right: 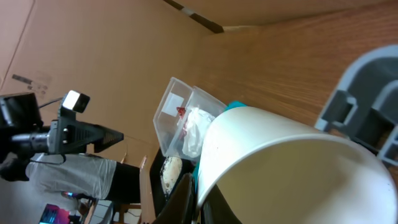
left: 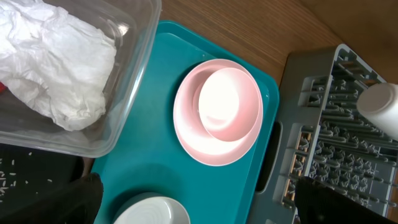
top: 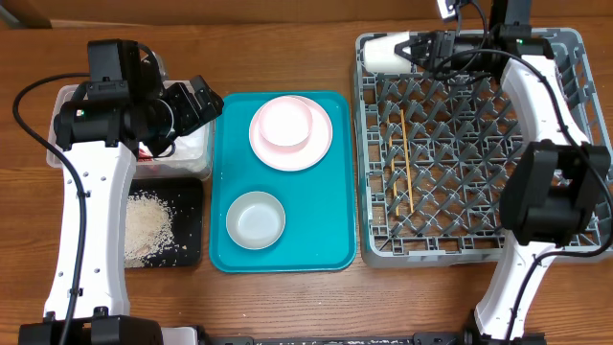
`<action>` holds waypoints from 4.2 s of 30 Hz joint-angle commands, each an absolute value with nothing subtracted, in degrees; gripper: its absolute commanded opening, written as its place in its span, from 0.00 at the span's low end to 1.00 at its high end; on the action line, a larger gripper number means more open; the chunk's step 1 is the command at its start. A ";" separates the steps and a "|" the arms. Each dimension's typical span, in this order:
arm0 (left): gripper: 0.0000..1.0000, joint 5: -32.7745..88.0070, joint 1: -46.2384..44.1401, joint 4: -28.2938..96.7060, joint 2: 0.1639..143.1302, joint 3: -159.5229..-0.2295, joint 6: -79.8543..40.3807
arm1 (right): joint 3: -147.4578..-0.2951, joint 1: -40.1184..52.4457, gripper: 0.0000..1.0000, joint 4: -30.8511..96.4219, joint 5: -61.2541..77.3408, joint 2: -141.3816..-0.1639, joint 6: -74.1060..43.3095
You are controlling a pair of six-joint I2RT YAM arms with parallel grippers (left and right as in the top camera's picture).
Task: Sort waste into correct bins and load items into the dishwasher
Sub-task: 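Carry the paper cup to the rack's back corner and set it down, then release the cup and raise the right gripper back over the rack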
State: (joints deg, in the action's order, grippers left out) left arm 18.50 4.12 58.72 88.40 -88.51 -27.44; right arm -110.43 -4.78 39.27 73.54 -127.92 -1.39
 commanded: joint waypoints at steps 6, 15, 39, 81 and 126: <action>1.00 19.31 4.21 58.67 88.01 -89.97 -27.00 | -109.93 -4.64 0.04 42.19 69.89 -130.32 2.00; 1.00 19.31 4.21 58.65 88.01 -89.97 -26.98 | -108.09 -4.64 0.04 42.48 65.34 -131.17 2.07; 1.00 19.31 4.21 58.65 88.01 -89.97 -27.00 | -106.02 -4.64 0.04 37.36 72.90 -133.67 4.56; 1.00 19.31 4.21 58.67 88.01 -89.97 -27.00 | -106.26 -13.50 0.15 55.66 46.89 -125.25 5.82; 1.00 19.31 4.21 58.65 88.01 -89.97 -27.00 | -106.24 9.56 0.09 53.63 -13.69 -117.91 2.96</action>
State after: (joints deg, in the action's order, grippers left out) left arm 18.52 4.12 58.70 88.40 -88.55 -27.44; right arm -106.59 10.52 52.31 -9.28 -120.46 4.62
